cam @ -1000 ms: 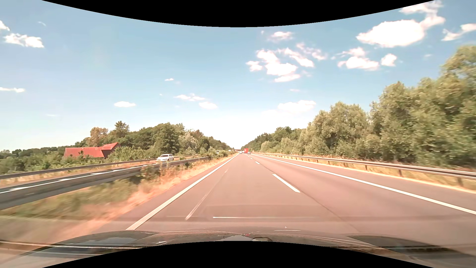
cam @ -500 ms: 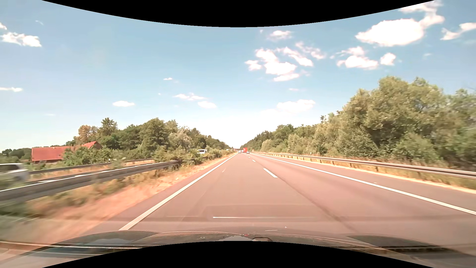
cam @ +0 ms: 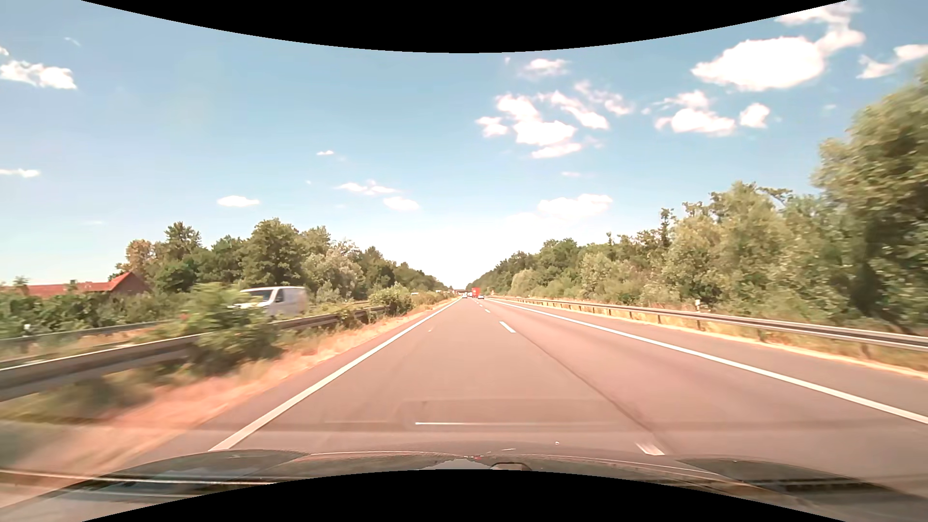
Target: Follow the waypoints while adhering to traffic rules and regulations
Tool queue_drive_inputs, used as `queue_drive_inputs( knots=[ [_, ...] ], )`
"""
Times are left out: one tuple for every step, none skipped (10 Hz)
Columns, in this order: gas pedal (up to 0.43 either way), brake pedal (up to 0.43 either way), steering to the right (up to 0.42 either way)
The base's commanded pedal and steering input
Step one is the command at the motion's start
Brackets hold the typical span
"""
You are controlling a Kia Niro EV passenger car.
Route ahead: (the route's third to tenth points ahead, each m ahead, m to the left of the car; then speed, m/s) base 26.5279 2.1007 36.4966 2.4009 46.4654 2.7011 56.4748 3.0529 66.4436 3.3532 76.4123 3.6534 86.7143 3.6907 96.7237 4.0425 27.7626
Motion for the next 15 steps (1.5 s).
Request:
queue_drive_inputs(
  knots=[
    [0.11, 0.0, 0.0],
    [0.098, 0.0, 0.0],
    [0.098, 0.0, 0.0],
    [0.098, 0.0, 0.0],
    [0.098, 0.0, 0.0],
    [0.098, 0.0, 0.0],
    [0.098, 0.0, 0.0],
    [0.098, 0.0, 0.0],
    [0.098, 0.0, 0.0],
    [0.098, 0.0, 0.0],
    [0.098, 0.0, 0.0],
    [0.087, 0.0, 0.0],
    [0.087, 0.0, 0.0],
    [0.087, 0.0, 0.0],
    [0.087, 0.0, 0.0]
  ],
)
